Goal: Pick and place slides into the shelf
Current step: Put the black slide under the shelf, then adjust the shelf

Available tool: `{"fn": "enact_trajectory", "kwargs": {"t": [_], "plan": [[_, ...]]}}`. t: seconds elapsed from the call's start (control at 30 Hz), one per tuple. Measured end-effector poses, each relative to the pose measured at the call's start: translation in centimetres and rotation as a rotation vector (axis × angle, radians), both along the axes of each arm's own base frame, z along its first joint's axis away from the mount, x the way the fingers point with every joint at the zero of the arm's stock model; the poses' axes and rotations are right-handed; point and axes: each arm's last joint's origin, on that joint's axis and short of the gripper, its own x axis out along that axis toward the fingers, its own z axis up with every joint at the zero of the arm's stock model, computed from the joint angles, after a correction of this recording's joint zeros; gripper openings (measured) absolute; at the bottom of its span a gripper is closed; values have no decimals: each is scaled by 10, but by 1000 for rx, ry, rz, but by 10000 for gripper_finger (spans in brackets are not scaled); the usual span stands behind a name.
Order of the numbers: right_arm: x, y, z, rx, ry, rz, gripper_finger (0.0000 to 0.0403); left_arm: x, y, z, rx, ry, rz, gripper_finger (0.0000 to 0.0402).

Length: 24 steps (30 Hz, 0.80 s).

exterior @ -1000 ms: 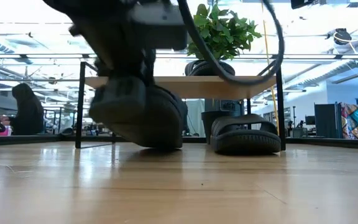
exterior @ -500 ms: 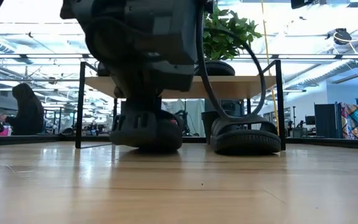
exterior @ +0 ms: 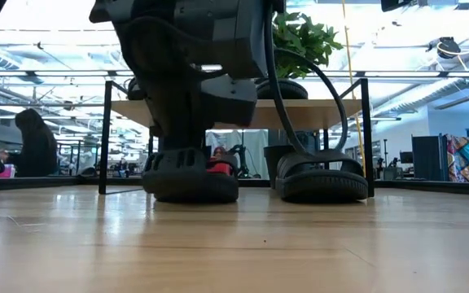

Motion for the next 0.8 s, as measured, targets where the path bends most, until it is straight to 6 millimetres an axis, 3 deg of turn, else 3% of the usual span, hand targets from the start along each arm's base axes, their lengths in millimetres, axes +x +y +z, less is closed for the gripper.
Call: {"fn": "enact_trajectory", "kwargs": {"t": [0.23,0.47,0.63,0.8], "plan": [[0,0,0,-1,2,1,6,2,-11,20,-20,-39,-15,286],[0,0,0,-8,0,2,6,-8,-34,64,-87,-80,-36,311],[0,0,-1,-23,7,5,6,-26,-60,82,-269,-99,-19,251],[0,0,-1,-28,7,6,6,-48,-101,74,-292,-67,-161,108]]}}
